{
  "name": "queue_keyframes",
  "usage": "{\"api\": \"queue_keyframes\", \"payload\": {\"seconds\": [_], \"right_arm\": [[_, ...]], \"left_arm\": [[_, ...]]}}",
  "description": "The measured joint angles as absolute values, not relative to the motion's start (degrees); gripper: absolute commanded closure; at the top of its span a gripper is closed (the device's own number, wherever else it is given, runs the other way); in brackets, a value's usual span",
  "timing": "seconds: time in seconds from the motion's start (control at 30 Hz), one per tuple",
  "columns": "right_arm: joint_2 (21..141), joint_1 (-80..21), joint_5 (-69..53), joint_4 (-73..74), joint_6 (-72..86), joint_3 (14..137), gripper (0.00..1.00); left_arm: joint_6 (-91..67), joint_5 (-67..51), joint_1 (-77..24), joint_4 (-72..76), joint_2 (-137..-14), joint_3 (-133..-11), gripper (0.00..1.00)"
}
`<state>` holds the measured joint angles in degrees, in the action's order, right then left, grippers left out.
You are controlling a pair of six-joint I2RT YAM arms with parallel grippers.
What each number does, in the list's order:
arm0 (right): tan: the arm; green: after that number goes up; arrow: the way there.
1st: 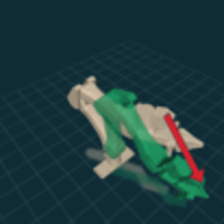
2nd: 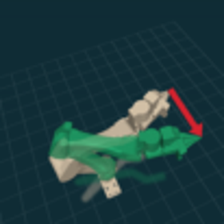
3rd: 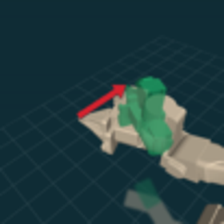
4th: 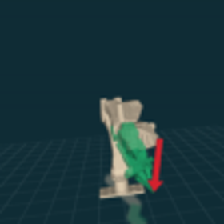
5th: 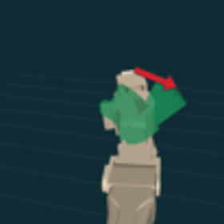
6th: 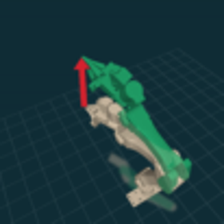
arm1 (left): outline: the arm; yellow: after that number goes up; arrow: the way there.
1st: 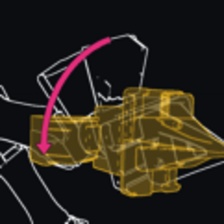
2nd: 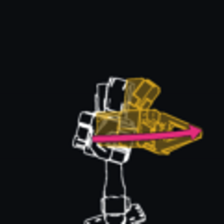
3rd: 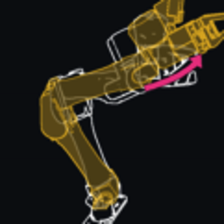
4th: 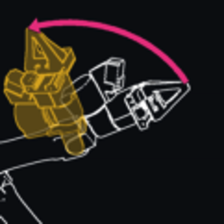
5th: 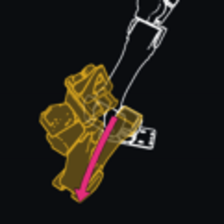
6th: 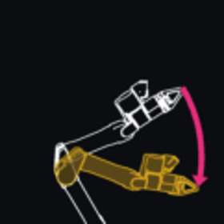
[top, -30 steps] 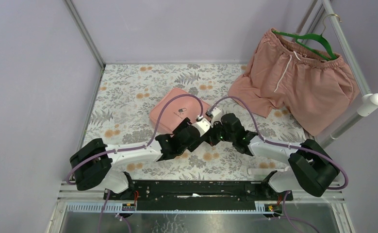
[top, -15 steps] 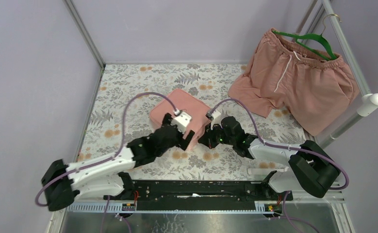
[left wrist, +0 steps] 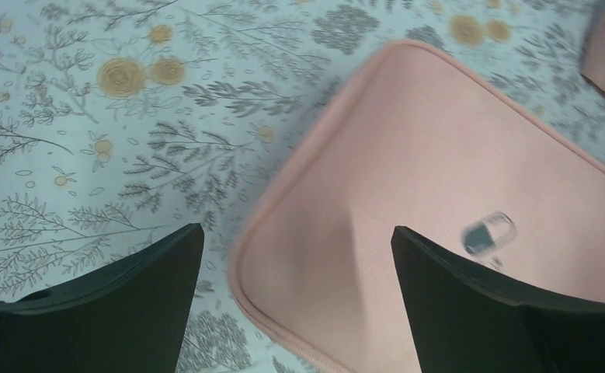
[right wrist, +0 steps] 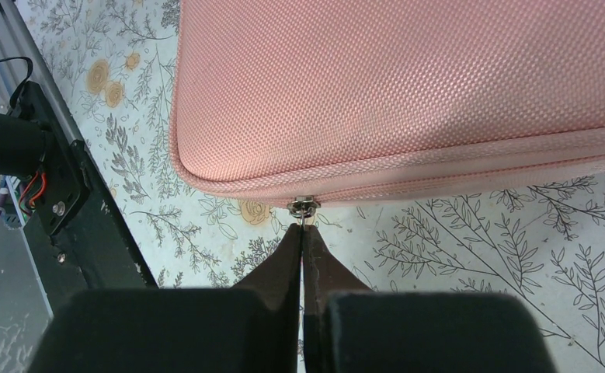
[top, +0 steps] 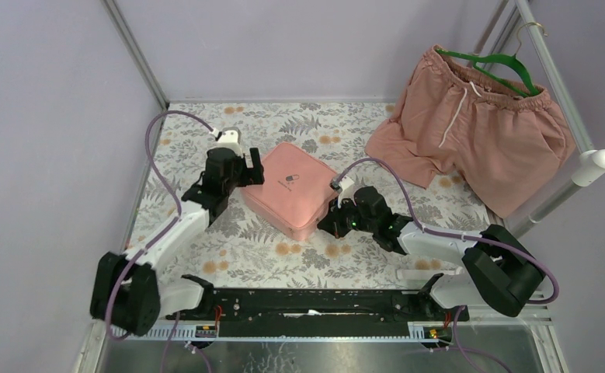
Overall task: Organize the medicine kit
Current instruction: Zip the medicine box at the center of the board.
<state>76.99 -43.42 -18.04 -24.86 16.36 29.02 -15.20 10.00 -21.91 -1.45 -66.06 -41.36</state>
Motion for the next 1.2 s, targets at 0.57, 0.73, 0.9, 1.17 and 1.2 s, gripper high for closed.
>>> {"api": "queue_keyframes", "payload": {"seconds": [0.57, 0.73, 0.9, 1.17, 1.2], "right_arm": [[76.97, -43.46, -17.82, -23.94, 16.34, 29.10, 1.00], [76.97, -43.51, -17.12, -22.81, 16.34, 29.74, 1.00], [76.18, -43.53, -16.29, -21.74, 16.36, 29.85, 1.00], [75.90, -43.53, -15.64, -21.23, 16.67, 29.93, 1.00], [75.90, -43.53, -15.62, -21.19, 16.78, 29.98, 1.00]], "left_arm": [[-26.48, -4.08, -12.21, -5.72, -70.13, -45.87, 0.01], [-36.12, -5.08, -12.21, -12.71, -56.16, -41.93, 0.01], [-50.28, -7.97, -15.51, -14.31, -43.33, -31.22, 0.01], [-69.10, -3.97, -30.44, -12.47, -33.23, -20.10, 0.01], [-70.63, -3.55, -31.62, -11.60, -34.24, -19.46, 0.01]]}}
